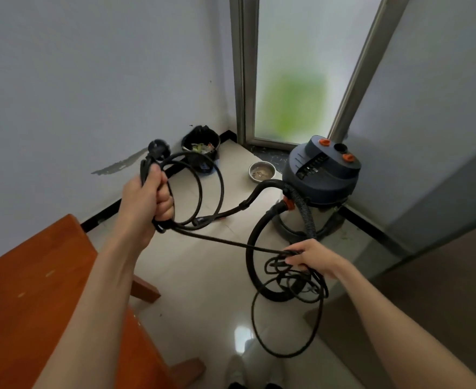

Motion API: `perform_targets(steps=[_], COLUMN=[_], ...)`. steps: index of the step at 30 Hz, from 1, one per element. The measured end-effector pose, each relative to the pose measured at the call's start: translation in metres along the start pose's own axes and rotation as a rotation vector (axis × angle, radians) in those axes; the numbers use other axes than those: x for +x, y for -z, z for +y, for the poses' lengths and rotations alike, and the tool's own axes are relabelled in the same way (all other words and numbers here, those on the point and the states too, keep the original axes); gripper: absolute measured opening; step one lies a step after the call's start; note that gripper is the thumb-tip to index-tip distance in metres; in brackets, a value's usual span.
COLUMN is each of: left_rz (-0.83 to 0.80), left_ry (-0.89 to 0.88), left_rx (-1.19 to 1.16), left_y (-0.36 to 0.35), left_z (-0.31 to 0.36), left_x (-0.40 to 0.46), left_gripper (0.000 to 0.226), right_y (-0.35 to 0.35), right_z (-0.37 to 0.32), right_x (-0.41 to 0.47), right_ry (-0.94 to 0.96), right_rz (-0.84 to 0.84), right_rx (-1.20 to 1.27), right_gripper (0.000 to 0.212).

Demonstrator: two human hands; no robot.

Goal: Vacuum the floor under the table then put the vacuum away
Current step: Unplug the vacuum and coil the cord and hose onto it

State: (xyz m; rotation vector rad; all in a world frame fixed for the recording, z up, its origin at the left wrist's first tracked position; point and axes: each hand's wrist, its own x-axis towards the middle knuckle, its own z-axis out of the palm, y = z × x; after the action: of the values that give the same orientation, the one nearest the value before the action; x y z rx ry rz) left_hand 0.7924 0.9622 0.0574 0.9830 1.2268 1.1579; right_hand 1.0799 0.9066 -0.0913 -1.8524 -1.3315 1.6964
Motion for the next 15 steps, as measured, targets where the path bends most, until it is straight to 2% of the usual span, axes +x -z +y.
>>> perform_targets(steps=[4,6,8,11,15], left_rz=[0.063,0.107,0.125,0.106,0.053], left_ry=[0.01,-0.001,0.001,0.016,-0.039], left_rx=[0.103,0.14,0.186,0.265,0.455], left_y=[0.01,0.014,0.015,0.008,-0.016], left_z=[-0.015,-0.019,-0.024,-0.034,-0.051], left_x=[0.004,0.006,0.007,0.003,-0.009], left_gripper=[0.033,0.032,0.031,0.029,0.029], right_y=[0.015,0.014,0.009,0.003,-0.005], right_z=[0.013,0.016,0.017,0.012,-0.003], right_x=[-0.014,-0.018,-0.013,-0.002,-0.002], right_ry=[-0.08,-0.074,-0.05,-0.042,-0.098], right_rz=[-0.084,0.016,0.218,0.425,0.438], right_rx=[0.255,0.436,0.573,0.668,0.7], right_gripper=[0.028,0.026,0.024,0.022,0.022])
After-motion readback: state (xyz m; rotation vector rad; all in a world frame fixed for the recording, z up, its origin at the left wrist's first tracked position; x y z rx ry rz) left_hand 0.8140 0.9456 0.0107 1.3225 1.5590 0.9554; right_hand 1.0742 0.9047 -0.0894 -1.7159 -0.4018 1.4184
